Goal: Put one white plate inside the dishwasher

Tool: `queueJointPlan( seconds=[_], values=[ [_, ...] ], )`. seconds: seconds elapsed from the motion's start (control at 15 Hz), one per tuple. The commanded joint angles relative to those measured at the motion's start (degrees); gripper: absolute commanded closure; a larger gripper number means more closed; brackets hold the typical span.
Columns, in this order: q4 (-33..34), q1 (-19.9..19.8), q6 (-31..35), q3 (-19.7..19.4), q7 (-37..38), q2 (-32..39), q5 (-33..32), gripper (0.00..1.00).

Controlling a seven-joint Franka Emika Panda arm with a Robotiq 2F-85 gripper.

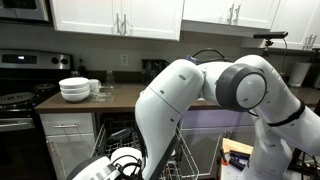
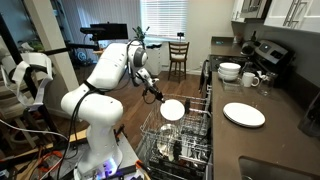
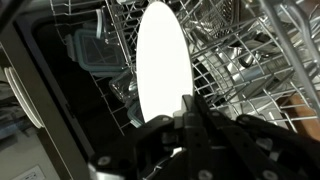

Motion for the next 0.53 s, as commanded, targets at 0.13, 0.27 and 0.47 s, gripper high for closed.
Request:
queueJointPlan(
  seconds=[0.13,0.27,0.47],
  values=[
    [-2.71,2.45,-5.55,0.37,2.7,-5.04,1.45,0.99],
    [-4.74,2.5,-4.24,0.76,3.85,-7.18,1.03,0.99],
    [-9.17,1.78,-1.42,1.61,5.89,-11.04,0.65,0.99]
  ],
)
